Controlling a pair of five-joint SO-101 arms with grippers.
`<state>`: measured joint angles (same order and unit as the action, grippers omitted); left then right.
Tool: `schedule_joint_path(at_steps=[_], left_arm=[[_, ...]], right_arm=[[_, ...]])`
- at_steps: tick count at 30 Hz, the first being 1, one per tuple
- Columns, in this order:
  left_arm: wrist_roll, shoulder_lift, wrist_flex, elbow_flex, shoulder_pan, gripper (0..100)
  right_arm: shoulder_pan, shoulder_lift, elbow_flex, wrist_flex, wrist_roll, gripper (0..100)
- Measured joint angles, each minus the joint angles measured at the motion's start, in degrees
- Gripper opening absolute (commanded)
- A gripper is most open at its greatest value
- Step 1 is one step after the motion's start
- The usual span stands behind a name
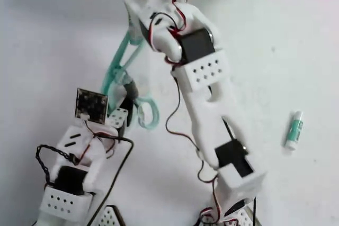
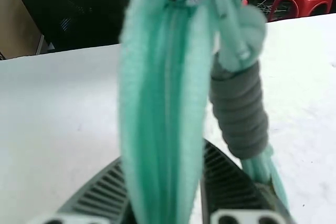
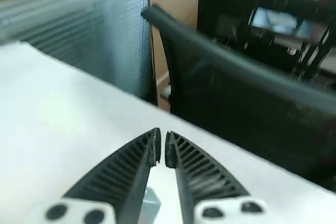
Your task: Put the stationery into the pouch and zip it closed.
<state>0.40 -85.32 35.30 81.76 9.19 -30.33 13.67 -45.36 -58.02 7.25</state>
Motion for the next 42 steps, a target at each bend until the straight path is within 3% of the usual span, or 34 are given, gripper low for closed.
schedule_joint_path(at_steps=[11, 20, 24, 30, 35, 42], left_arm=[[0.00, 0.00, 0.00, 0.00, -0.09, 14], [0.00, 0.00, 0.00, 0.00, 0.00, 14], [0.00, 0.00, 0.00, 0.00, 0.00, 16], [0.09, 0.00, 0.00, 0.00, 0.00, 20], [0.09, 0.00, 0.62, 0.00, 0.00, 19], [0.09, -3.43, 10.90, -6.07, -2.29, 11]], right_arm=[[0.62, 1.85, -10.29, -20.13, 0.00, 1.9], [-6.15, 1.32, -15.82, -33.93, 0.53, 1.9], [-5.54, -2.99, -22.86, -38.42, 0.53, 1.9], [5.89, -10.99, -25.23, -40.00, 0.53, 2.0], [19.34, -19.25, -13.19, -40.00, 0.53, 3.4], [40.79, -34.73, 17.49, -39.74, 1.14, 23.9]])
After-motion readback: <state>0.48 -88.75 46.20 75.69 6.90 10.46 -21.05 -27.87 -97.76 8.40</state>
